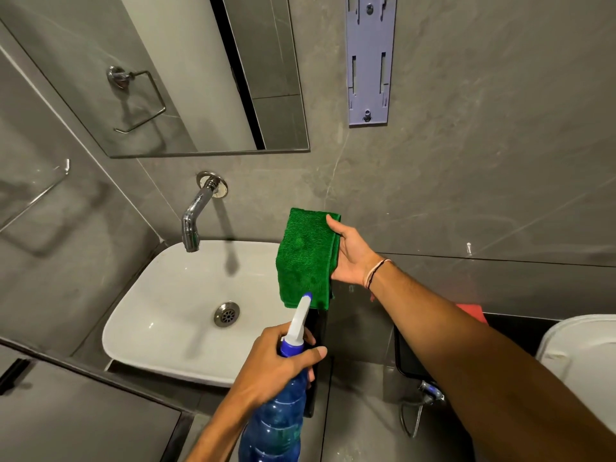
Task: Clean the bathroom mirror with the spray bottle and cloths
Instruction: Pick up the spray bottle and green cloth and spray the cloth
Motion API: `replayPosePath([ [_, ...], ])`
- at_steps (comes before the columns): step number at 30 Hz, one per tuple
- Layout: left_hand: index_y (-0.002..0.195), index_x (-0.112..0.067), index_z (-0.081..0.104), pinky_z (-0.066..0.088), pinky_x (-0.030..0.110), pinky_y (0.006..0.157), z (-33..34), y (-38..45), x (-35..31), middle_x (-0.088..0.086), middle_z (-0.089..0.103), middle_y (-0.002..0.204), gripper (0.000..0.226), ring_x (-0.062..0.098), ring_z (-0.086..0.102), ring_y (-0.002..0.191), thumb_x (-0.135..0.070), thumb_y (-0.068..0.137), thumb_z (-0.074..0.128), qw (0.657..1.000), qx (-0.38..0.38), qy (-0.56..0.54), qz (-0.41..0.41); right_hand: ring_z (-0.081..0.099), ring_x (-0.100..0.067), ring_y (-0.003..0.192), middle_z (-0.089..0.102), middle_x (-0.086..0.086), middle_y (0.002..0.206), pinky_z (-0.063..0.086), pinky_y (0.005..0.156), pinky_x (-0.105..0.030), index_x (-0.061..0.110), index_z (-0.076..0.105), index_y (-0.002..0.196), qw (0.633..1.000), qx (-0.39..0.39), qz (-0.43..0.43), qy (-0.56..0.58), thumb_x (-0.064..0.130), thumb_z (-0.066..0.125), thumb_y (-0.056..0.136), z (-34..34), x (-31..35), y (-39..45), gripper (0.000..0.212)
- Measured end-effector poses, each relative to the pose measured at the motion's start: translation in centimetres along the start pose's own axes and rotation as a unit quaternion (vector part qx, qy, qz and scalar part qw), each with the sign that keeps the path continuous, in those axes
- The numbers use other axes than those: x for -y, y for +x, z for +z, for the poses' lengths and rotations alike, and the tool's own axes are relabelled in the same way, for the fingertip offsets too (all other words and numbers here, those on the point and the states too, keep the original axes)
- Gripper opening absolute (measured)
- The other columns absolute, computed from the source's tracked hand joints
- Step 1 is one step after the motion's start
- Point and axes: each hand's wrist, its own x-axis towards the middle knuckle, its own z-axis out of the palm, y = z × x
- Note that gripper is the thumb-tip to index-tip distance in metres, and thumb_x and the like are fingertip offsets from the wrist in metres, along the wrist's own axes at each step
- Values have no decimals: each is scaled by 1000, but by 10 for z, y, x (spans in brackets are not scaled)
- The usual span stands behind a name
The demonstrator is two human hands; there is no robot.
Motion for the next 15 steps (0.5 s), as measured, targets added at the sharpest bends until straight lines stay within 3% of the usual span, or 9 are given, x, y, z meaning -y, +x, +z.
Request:
replayPosePath([
  [5,75,-10,58,62,49,74,-2,1,4,15,73,64,33,29,72,62,-31,83,83,999,-45,20,8,75,-32,108,74,-16,123,53,99,-48,8,78,117,1000,-1,0,0,54,50,102,-2,-1,-1,55],
  [8,88,-9,64,64,43,70,-6,2,1,19,73,67,30,33,72,62,-31,82,83,999,-33,-8,16,75,-32,107,75,-16,122,53,99,-48,8,80,113,1000,1,0,1,54,50,102,-1,-2,-2,56],
  [12,79,-7,58,64,38,67,-5,3,-4,16,74,66,37,32,74,63,-32,81,85,999,-33,14,10,69,-33,116,73,-16,126,51,102,-49,9,71,126,1000,5,-3,2,54,50,102,2,-3,-3,55],
  [15,83,-4,59,65,39,68,-6,4,-9,16,74,67,38,34,74,64,-32,82,84,999,-33,6,17,67,-34,119,71,-17,128,50,103,-50,9,69,129,1000,9,-7,6,53,50,102,4,-3,-3,55],
])
